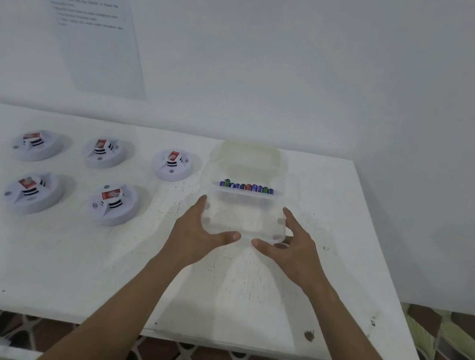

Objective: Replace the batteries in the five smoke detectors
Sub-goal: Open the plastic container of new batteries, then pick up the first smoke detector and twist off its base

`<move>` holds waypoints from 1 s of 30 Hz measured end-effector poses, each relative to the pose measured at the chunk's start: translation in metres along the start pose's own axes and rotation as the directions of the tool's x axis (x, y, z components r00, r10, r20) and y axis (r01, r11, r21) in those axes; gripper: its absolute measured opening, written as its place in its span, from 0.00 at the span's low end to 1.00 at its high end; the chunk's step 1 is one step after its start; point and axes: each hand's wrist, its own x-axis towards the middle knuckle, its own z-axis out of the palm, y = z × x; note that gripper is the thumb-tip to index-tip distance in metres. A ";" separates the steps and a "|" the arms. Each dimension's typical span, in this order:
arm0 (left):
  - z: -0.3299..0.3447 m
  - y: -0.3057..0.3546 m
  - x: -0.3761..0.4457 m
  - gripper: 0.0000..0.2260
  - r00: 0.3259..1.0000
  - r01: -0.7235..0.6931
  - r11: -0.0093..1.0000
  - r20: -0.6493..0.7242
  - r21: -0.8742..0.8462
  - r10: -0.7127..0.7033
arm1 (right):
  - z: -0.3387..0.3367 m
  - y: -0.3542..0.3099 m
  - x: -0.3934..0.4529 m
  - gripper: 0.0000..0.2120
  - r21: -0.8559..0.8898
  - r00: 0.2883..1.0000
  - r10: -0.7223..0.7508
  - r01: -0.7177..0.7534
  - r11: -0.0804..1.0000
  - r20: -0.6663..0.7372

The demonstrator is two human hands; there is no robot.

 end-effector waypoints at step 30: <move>-0.225 -0.109 0.045 0.31 0.999 -0.044 0.983 0.039 0.177 0.038 | 0.211 -0.143 0.051 0.35 -0.177 0.960 -0.079 0.129 0.976 0.267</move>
